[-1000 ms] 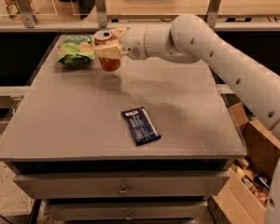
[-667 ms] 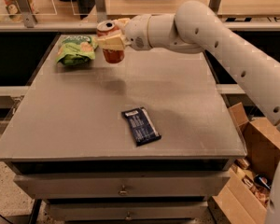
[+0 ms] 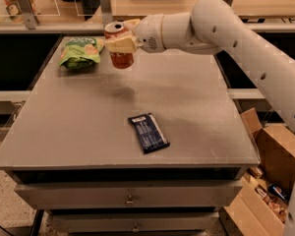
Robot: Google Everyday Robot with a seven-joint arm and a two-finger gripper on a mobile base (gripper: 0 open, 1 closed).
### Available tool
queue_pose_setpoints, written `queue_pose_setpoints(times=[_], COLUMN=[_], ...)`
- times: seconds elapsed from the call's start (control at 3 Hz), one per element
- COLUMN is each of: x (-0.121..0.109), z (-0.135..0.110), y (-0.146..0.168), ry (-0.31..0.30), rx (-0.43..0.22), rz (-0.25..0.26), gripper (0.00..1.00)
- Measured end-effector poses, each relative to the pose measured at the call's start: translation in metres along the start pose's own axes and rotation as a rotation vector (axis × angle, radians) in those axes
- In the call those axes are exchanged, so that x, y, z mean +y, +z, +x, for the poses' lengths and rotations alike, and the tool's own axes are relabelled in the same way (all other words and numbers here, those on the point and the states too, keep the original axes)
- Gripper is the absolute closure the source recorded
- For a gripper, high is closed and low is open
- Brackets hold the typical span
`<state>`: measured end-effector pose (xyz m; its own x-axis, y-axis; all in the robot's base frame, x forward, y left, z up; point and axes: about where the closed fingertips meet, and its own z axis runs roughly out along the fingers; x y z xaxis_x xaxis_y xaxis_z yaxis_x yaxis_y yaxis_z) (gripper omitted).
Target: Move coke can near rxbar blueberry
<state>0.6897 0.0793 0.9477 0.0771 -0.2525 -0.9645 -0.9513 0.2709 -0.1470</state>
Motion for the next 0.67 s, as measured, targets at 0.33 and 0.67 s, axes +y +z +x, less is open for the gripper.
queue_pose_setpoints(times=[0.33,0.67], x=[0.018,0.048], z=[0.008,0.015], y=[-0.012,-0.033], ry=[0.009,-0.012], rx=[-0.030,-0.063], rz=[-0.083,-0.206], gripper=[1.00,1.00])
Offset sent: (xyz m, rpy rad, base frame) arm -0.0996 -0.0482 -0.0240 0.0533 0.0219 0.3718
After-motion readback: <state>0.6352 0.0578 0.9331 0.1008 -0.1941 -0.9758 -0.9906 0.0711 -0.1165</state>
